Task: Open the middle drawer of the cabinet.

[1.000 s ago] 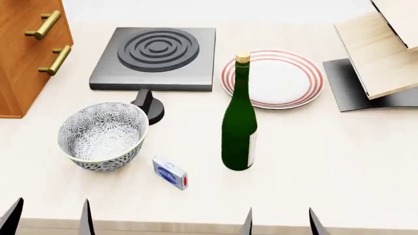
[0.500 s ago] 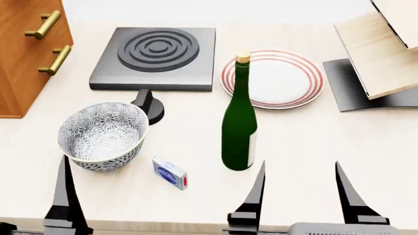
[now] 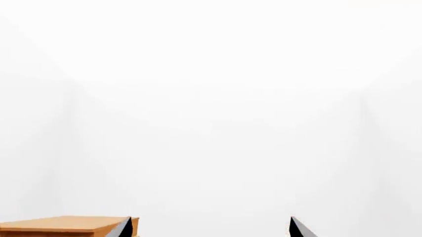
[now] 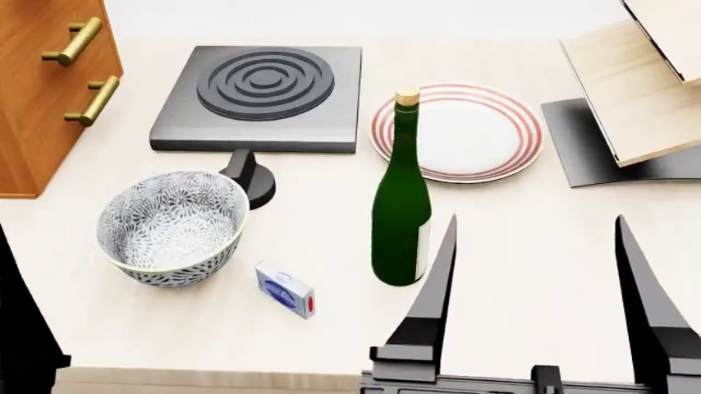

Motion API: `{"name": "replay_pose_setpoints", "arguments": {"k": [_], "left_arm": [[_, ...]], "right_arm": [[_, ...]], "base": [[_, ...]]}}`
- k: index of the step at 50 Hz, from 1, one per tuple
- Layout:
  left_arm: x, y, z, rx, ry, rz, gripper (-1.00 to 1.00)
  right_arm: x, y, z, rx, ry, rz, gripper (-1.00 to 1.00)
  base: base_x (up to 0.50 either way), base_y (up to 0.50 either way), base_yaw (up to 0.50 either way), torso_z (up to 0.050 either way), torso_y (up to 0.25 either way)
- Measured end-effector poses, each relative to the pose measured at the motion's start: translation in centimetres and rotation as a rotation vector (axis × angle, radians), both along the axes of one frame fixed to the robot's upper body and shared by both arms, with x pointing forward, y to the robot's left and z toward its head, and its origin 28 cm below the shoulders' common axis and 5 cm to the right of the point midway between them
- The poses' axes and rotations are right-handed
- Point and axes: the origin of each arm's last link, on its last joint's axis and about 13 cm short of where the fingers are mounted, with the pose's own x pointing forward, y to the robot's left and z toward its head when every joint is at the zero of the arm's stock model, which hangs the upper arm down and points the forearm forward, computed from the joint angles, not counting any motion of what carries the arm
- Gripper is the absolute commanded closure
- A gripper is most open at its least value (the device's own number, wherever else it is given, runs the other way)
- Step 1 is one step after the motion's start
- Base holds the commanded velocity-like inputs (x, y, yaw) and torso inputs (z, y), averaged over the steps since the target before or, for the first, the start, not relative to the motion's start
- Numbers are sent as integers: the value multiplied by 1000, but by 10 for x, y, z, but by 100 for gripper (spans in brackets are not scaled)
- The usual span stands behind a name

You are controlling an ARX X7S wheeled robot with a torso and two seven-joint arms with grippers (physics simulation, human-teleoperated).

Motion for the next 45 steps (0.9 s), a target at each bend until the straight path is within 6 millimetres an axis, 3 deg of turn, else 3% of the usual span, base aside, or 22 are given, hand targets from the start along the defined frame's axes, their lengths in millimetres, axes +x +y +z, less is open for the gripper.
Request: {"name": "replay_pose_setpoints", "arguments": {"k": [32, 45], "left_arm": [[-12, 4, 17, -22, -63, 4, -100], [-12, 4, 17, -20, -65, 7, -100]], "right_arm": [[-13, 2, 13, -34, -114, -15, -100], [-14, 1, 14, -34, -134, -12, -100]], "base": [[1, 0, 0, 0, 0], [414, 0, 0, 0, 0]]}}
